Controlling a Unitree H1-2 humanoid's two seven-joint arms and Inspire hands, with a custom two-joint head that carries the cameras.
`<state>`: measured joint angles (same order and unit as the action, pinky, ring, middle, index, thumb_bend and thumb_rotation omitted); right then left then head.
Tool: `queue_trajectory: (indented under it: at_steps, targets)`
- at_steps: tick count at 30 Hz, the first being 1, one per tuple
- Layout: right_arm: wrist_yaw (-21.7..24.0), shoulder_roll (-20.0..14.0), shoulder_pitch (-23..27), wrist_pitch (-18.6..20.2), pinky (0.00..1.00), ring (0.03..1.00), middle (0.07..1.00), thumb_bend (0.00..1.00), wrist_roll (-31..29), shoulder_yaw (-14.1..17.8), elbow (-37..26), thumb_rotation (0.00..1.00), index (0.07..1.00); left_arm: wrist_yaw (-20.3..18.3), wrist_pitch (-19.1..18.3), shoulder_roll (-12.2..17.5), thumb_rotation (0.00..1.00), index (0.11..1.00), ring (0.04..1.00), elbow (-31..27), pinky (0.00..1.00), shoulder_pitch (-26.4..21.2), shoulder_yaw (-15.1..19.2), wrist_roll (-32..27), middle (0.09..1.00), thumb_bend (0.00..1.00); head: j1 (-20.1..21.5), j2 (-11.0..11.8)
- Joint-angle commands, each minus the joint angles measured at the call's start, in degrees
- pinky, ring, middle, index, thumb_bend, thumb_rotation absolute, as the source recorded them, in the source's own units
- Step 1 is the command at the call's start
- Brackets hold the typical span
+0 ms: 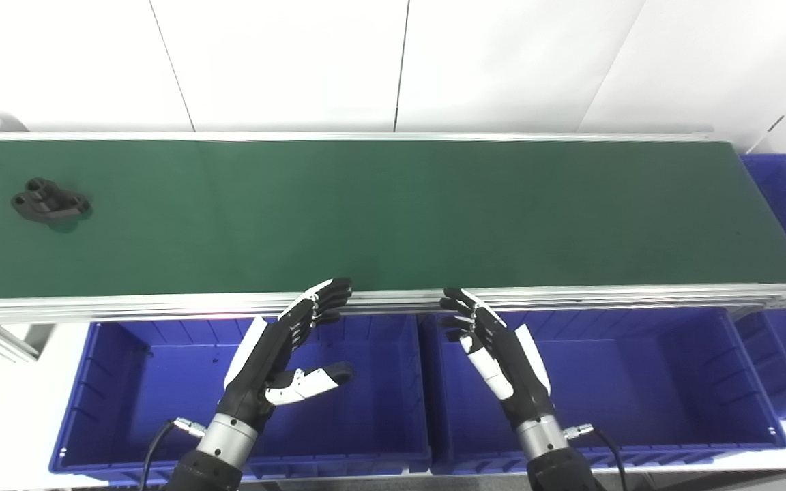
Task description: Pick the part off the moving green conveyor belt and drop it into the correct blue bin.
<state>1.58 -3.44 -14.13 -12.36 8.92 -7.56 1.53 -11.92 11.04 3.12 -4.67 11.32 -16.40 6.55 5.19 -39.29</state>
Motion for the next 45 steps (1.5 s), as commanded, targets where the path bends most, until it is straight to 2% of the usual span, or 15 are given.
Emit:
queue_trajectory:
  at_steps: [1,22,27,31,33,36,43,45]
  targets:
    - [-0.34,0.26,0.43,-3.17,0.7,0.753,0.829,0.78,-0.3,0.02,-1.35,0.95,0.857,0.47,2.08,-0.23,0.63,0.846,0.864,-0.78,0.82,-0.43,-0.08,0.05,0.857,0.81,-0.04,-0.08]
    - [-0.31,0.24,0.66,-4.11,0.7,0.756,0.833,0.8,-0.68,0.14,-0.39,0.95,0.855,0.54,2.13,-0.33,0.64,0.847,0.863,-0.34,0.82,-0.49,-0.08,0.11,0.858,0.82,-0.38,0.31]
    - [-0.26,0.25,0.57,-3.69,0.71,0.756,0.834,0.81,-0.7,0.16,-0.54,0.94,0.855,0.87,2.77,-0.41,0.65,0.843,0.857,-0.32,0.81,-0.46,-0.1,0.66,0.855,0.79,-0.42,0.3]
    - [-0.24,0.12,0.59,-3.95,0.71,0.755,0.834,0.81,-0.56,0.11,-0.48,0.95,0.858,1.15,3.34,-0.58,0.74,0.839,0.857,0.16,0.81,-0.43,0.01,0.63,0.853,0.8,-0.44,0.27]
    - [-0.4,0.13,0.64,-4.24,0.7,0.753,0.833,0.81,-0.43,0.14,-0.3,0.96,0.855,1.4,3.48,-0.92,0.84,0.834,0.853,0.28,0.81,-0.31,0.06,0.28,0.846,0.86,-0.44,0.27]
    - [-0.34,0.12,0.71,-4.61,0.7,0.755,0.832,0.81,-0.62,0.17,-0.11,0.97,0.853,1.96,3.44,-1.31,0.91,0.836,0.852,0.18,0.81,-0.09,0.02,0.63,0.843,0.87,-0.63,0.39]
    - [-0.27,0.07,0.66,-4.45,0.71,0.758,0.834,0.81,-0.6,0.16,-0.24,0.97,0.854,2.1,3.92,-1.44,0.92,0.839,0.849,0.51,0.8,-0.16,-0.09,0.76,0.843,0.88,-0.62,0.43]
    - [-0.26,0.06,0.73,-4.67,0.71,0.759,0.835,0.81,-0.75,0.2,0.14,0.97,0.853,2.0,4.39,-1.33,0.92,0.84,0.848,1.12,0.8,-0.32,-0.12,0.75,0.843,0.89,-0.89,1.11]
